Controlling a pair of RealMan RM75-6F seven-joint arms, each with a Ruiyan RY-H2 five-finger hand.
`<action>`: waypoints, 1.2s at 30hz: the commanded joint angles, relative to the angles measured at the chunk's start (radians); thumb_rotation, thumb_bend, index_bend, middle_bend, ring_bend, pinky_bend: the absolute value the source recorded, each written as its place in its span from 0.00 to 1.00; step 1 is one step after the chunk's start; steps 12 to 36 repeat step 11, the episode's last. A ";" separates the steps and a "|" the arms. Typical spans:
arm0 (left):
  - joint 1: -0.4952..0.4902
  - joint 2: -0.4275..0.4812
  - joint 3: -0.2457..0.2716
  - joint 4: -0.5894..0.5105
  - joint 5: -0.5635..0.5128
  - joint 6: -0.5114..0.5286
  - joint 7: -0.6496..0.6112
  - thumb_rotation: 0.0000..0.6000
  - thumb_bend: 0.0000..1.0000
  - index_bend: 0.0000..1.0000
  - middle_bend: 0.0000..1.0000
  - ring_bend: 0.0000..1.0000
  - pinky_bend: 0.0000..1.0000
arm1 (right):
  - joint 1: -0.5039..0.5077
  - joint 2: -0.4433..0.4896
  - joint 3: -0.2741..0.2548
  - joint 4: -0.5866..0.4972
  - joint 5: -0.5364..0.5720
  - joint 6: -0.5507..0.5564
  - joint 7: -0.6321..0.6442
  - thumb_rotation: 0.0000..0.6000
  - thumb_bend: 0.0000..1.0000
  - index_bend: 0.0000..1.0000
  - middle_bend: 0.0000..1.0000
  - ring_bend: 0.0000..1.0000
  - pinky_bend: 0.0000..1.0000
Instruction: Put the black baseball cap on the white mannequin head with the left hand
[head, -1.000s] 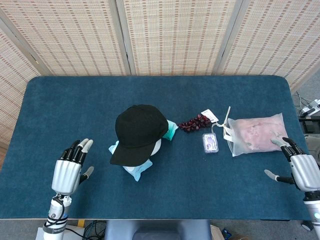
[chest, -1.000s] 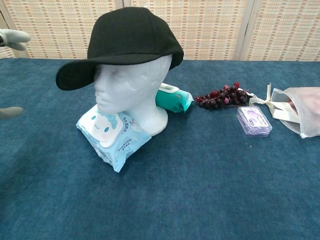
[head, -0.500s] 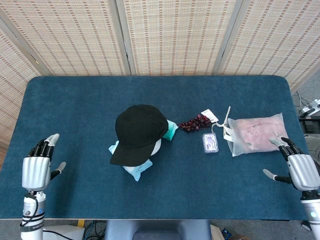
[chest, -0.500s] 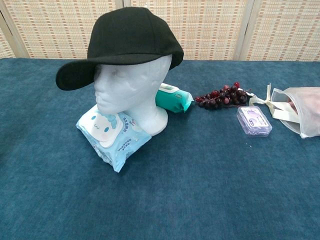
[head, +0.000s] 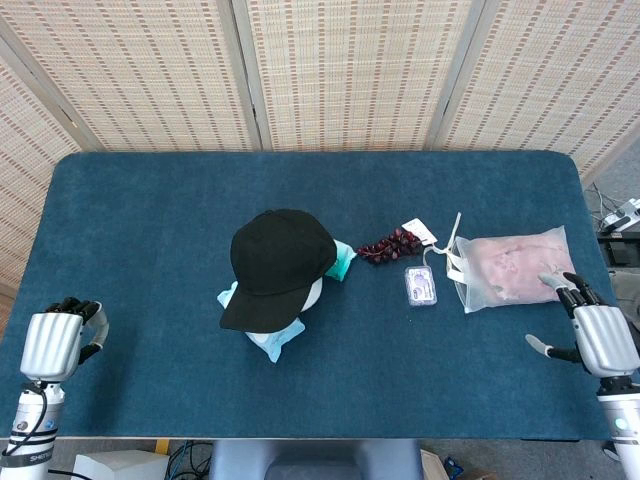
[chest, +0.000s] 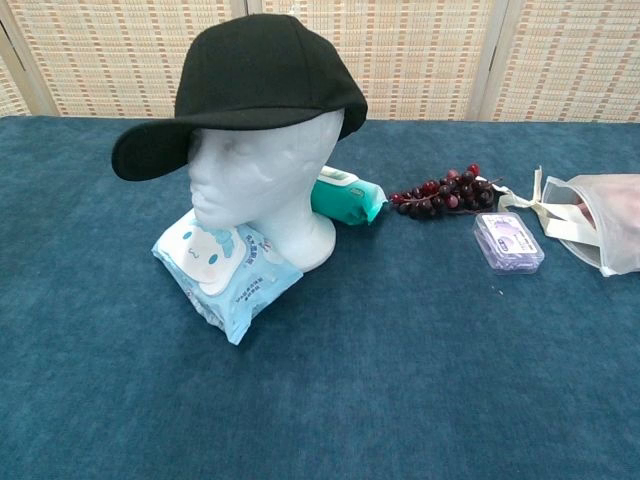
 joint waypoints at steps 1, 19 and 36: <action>0.008 0.005 -0.005 0.001 -0.009 0.008 -0.016 1.00 0.38 0.63 0.65 0.48 0.60 | 0.004 -0.001 0.002 0.002 0.006 -0.009 -0.002 1.00 0.00 0.16 0.25 0.13 0.31; 0.010 0.020 -0.008 -0.022 -0.034 -0.020 -0.012 1.00 0.38 0.63 0.65 0.48 0.60 | 0.022 -0.007 0.003 0.003 0.018 -0.049 -0.020 1.00 0.00 0.16 0.25 0.12 0.31; 0.010 0.020 -0.008 -0.022 -0.034 -0.020 -0.012 1.00 0.38 0.63 0.65 0.48 0.60 | 0.022 -0.007 0.003 0.003 0.018 -0.049 -0.020 1.00 0.00 0.16 0.25 0.12 0.31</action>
